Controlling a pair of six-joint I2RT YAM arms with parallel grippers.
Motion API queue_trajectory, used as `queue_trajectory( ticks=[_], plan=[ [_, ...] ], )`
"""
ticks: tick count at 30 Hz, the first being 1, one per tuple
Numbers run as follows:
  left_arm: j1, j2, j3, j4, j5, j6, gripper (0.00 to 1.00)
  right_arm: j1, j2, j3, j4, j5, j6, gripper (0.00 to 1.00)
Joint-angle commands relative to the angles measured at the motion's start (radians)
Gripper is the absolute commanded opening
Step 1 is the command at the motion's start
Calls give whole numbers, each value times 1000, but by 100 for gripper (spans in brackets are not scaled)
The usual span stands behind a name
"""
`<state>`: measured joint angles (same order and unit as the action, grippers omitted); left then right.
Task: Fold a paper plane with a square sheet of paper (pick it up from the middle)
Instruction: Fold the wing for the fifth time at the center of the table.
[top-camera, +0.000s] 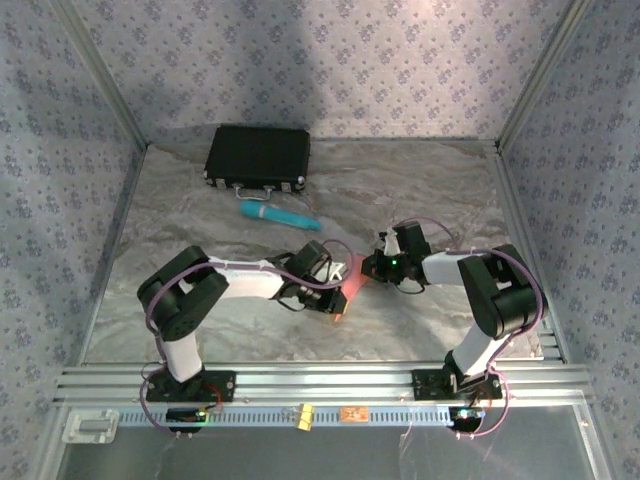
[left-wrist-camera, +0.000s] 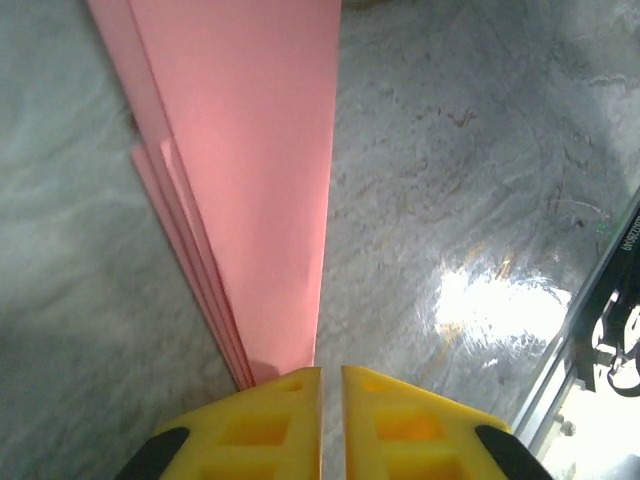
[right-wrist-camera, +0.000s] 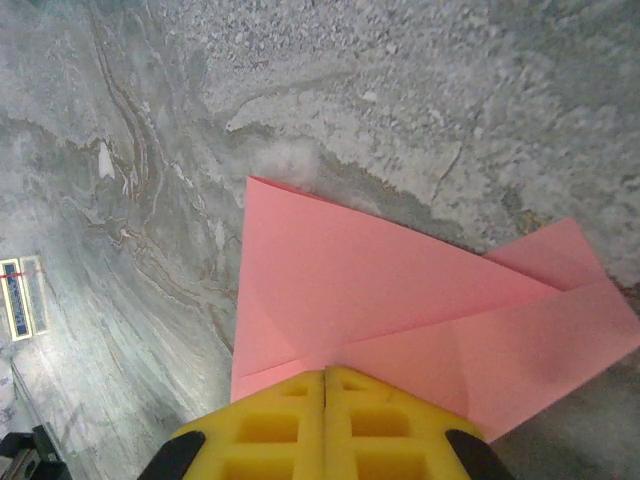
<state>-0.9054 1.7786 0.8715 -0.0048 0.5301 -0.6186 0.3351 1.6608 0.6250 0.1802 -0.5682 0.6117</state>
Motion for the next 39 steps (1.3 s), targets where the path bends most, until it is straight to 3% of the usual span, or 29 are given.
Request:
queue_trajectory(
  ticks=[1,12,21,29,33,39],
  plan=[
    [4,-60,7,15,3,-4,9,-10,34,-27,-45,67,-2,5],
    [57,75,173,9,-14,8,15,-12,35,-25,-37,56,0,5],
    [52,195,166,-30,-97,-16,4,-35,7,-19,-21,61,-10,6],
    [20,205,140,-34,-137,-35,0,-148,-11,60,-20,-22,-45,8],
    [13,206,145,-31,-155,-51,0,-117,-68,39,-34,35,-62,9],
    [7,202,148,-34,-165,-60,0,-65,-108,-20,12,9,-38,10]
  ],
)
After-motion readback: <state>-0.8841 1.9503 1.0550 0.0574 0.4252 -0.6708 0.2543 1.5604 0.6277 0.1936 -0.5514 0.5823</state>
